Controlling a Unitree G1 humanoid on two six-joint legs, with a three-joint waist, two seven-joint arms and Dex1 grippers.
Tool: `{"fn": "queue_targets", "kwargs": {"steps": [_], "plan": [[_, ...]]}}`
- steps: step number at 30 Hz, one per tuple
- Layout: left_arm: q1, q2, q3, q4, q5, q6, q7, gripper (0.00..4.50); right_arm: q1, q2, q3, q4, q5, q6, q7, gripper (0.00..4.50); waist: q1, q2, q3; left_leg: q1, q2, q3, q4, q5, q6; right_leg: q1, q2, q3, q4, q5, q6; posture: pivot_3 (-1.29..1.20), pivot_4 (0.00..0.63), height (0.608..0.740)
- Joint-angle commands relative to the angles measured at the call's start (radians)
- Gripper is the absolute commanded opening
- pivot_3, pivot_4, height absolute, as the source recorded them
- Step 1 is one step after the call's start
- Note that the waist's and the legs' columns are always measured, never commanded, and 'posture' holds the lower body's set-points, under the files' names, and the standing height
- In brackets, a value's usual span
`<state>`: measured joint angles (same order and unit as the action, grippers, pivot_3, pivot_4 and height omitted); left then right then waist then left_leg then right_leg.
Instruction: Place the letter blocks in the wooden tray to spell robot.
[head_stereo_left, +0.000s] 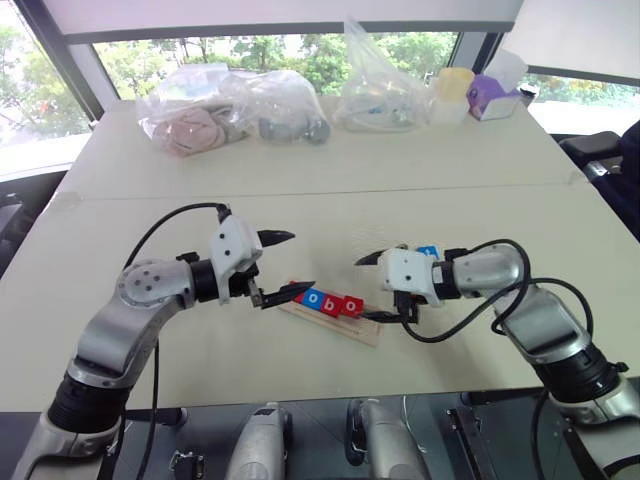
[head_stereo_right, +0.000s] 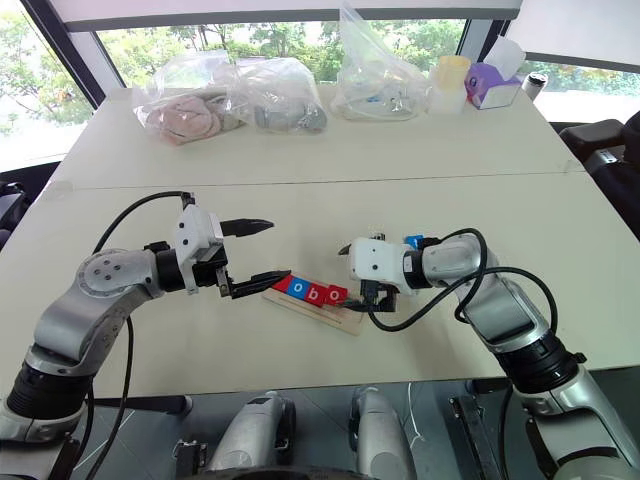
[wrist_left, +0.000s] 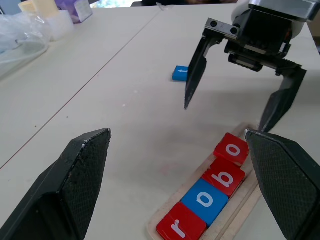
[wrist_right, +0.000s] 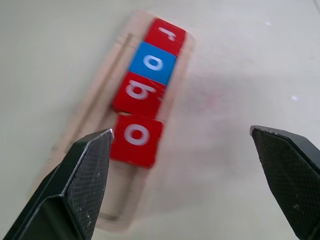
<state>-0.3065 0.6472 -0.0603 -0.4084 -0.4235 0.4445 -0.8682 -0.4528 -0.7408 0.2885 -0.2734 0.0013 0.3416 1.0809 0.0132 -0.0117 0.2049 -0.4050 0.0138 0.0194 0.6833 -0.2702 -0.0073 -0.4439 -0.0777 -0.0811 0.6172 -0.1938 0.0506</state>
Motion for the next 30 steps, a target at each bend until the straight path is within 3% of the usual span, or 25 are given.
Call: {"fn": "queue_targets", "kwargs": {"steps": [1,18,30], "plan": [[-0.006,-0.002,0.006,-0.026,-0.009,-0.005,-0.002,4.50,0.011,-0.027,-0.023,-0.016,-0.014,-0.025,-0.012,4.49,0.001,0.000,0.000,0.000,0.000,0.000,0.000,0.000,0.000,0.000,0.000,0.000,0.000,0.000,0.000,0.00,0.150,0.740],[-0.004,-0.001,0.008,-0.027,-0.011,-0.004,-0.011,4.50,-0.003,-0.037,-0.014,0.073,-0.103,-0.124,-0.082,4.49,0.000,0.000,0.000,0.000,0.000,0.000,0.000,0.000,0.000,0.000,0.000,0.000,0.000,0.000,0.000,0.00,0.150,0.740],[-0.006,-0.001,0.006,-0.026,-0.008,-0.004,-0.016,4.50,-0.067,0.043,-0.012,0.138,-0.107,-0.150,-0.121,4.49,0.000,0.000,0.000,0.000,0.000,0.000,0.000,0.000,0.000,0.000,0.000,0.000,0.000,0.000,0.000,0.00,0.150,0.740]]}}
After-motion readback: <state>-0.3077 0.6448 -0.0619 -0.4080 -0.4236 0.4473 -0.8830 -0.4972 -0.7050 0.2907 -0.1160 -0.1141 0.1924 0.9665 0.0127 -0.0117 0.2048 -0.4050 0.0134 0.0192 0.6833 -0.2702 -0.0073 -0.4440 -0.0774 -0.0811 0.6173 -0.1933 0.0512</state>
